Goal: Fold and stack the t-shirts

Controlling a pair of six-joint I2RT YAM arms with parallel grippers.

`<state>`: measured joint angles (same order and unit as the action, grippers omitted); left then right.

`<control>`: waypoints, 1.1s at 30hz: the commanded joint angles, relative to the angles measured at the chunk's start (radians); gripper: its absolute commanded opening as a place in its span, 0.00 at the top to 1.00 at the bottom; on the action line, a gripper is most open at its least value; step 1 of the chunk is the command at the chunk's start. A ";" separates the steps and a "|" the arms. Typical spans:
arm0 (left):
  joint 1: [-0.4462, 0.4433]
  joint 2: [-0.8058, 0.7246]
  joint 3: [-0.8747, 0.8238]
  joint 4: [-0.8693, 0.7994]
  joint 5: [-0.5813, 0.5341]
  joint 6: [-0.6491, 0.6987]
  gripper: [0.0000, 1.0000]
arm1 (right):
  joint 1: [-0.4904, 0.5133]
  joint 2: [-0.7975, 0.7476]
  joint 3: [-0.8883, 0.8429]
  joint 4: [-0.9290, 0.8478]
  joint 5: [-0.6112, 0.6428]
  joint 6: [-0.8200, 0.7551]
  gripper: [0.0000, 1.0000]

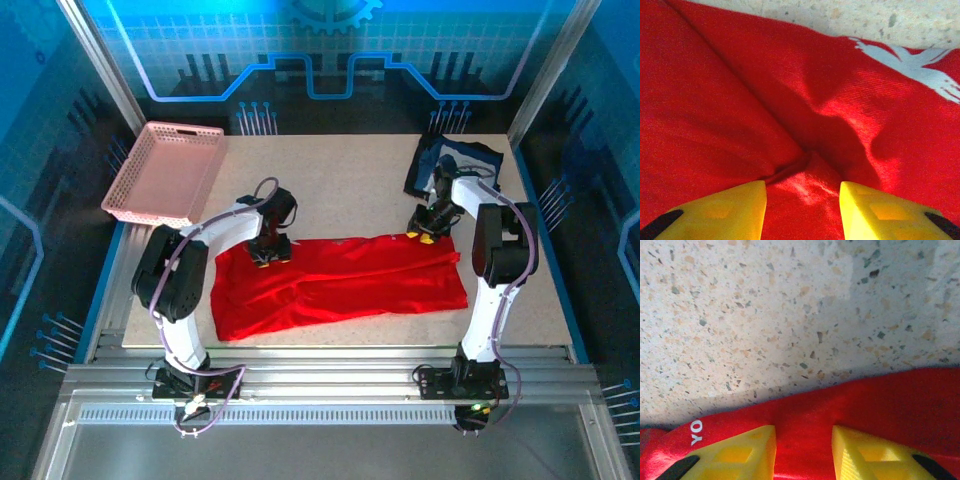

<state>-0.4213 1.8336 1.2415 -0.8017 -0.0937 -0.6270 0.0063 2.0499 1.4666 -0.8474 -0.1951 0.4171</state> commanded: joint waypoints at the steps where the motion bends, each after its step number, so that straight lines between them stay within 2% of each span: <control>1: 0.007 0.017 0.025 -0.003 -0.017 0.014 0.57 | 0.010 0.018 0.029 -0.031 -0.024 -0.021 0.64; 5: 0.006 0.015 0.017 0.001 -0.026 0.013 0.64 | 0.009 0.023 0.032 -0.030 -0.028 -0.021 0.64; 12: -0.002 0.003 0.006 -0.006 -0.033 0.013 0.82 | 0.009 0.027 0.029 -0.028 -0.032 -0.020 0.64; 16: -0.006 -0.017 0.006 -0.019 -0.043 0.013 0.89 | 0.009 0.026 0.026 -0.027 -0.032 -0.021 0.64; 24: -0.054 -0.072 0.003 -0.043 -0.052 -0.013 0.96 | 0.009 0.026 0.017 -0.021 -0.032 -0.021 0.64; 33: -0.106 -0.154 -0.061 -0.052 -0.093 -0.086 0.97 | 0.010 0.038 0.023 -0.023 -0.038 -0.025 0.64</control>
<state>-0.5144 1.7119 1.2106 -0.8150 -0.1467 -0.6735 0.0063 2.0651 1.4796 -0.8478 -0.2111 0.4061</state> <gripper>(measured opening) 0.053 0.360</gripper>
